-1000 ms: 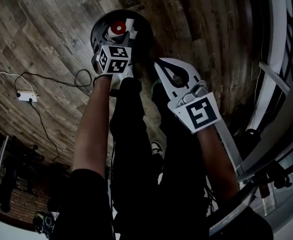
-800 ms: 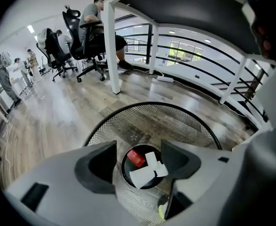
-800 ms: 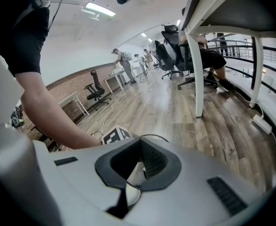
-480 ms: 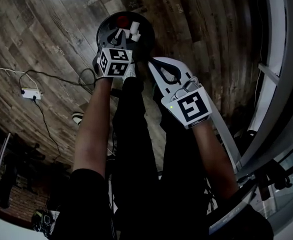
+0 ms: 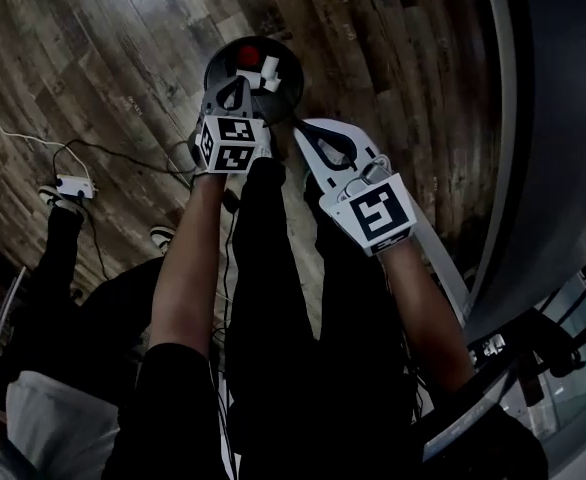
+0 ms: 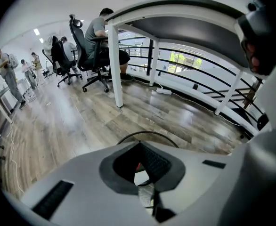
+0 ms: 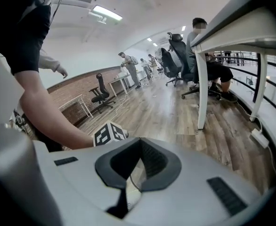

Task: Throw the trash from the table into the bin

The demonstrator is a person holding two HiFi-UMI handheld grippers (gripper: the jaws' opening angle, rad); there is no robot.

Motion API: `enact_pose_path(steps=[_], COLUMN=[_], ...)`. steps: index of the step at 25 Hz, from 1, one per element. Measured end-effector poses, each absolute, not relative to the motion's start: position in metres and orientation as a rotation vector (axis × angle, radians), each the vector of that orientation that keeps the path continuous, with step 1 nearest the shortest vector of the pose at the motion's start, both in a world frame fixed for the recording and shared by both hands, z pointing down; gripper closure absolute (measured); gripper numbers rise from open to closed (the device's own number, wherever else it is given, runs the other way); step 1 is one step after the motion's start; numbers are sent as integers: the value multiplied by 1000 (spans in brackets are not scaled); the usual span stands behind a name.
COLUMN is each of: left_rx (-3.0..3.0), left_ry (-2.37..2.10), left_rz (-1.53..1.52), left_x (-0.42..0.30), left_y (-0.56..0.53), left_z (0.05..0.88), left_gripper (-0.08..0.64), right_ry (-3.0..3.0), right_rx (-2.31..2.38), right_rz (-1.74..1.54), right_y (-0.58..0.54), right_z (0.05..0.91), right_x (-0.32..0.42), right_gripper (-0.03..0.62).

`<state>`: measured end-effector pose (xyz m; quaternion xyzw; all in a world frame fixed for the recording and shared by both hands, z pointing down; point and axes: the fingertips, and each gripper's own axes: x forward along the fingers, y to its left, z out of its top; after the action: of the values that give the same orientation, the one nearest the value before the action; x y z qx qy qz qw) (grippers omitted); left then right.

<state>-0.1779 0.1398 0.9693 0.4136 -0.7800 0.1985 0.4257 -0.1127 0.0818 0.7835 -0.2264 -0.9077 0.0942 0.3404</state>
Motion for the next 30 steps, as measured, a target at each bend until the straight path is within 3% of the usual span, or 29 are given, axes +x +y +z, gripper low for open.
enact_pose_path(steps=[30], left_rx=[1134], left_ry=[-2183], left_rz=[370], left_x=[-156], left_y=[110], left_z=[649], left_gripper=[551], right_ry=[-2497], right_rx=[-595], right_rz=[166], right_y=[62], right_z=[572], right_x=[-102], right_gripper=[588])
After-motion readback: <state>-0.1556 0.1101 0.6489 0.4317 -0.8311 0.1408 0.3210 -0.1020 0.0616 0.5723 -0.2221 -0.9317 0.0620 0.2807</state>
